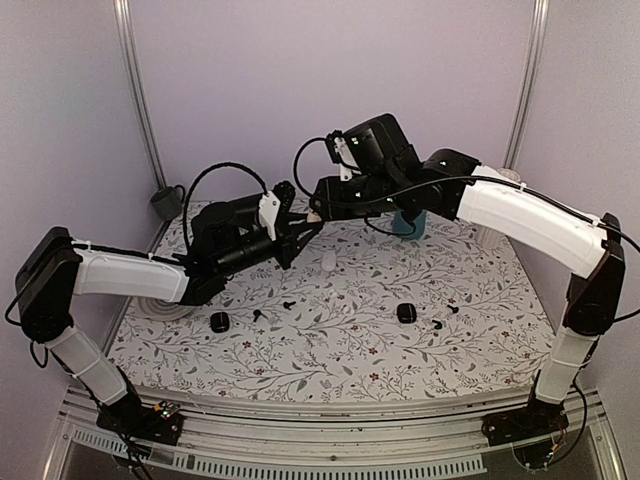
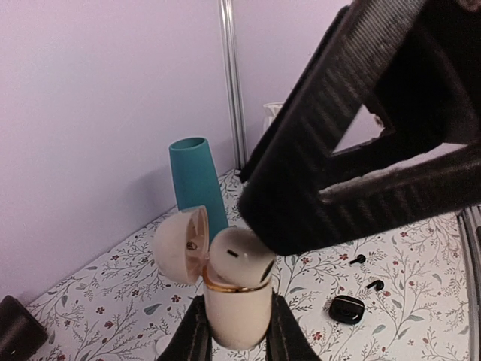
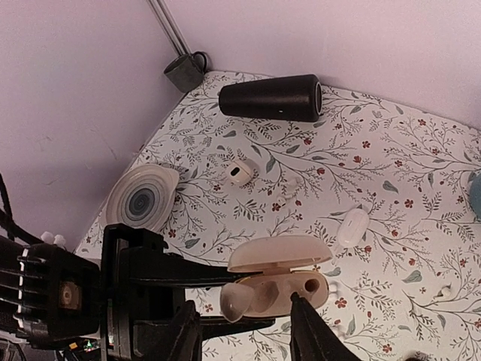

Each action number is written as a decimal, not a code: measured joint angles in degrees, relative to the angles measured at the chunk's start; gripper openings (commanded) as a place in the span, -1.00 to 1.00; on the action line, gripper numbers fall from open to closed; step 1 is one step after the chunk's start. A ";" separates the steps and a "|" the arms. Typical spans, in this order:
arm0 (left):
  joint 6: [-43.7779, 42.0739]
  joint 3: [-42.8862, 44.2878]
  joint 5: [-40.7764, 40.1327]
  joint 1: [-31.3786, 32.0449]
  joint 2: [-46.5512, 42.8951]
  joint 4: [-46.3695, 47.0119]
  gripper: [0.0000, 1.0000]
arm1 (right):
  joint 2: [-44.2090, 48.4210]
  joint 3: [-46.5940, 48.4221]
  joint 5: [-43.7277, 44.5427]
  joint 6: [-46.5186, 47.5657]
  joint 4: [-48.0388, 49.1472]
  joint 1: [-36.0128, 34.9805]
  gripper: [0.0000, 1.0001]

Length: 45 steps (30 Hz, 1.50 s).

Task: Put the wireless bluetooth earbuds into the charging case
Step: Adjust the left earbud in the left side groove of the charging case.

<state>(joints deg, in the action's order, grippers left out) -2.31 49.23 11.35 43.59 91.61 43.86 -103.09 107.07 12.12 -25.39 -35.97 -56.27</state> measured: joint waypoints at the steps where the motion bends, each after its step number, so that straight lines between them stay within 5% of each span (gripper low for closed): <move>1: 0.00 0.00 0.00 0.00 0.00 0.00 -1.00 | -0.48 0.66 -0.02 0.13 -0.09 0.00 -0.19; 45: -0.02 0.00 -0.02 -0.13 0.00 -0.04 -1.00 | -2.19 -0.28 1.07 -0.59 -2.16 0.31 -0.19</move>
<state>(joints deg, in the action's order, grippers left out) -2.33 49.23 11.33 43.46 91.61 43.81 -105.27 106.78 13.19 -25.98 -38.13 -55.96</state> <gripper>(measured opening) 0.199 0.407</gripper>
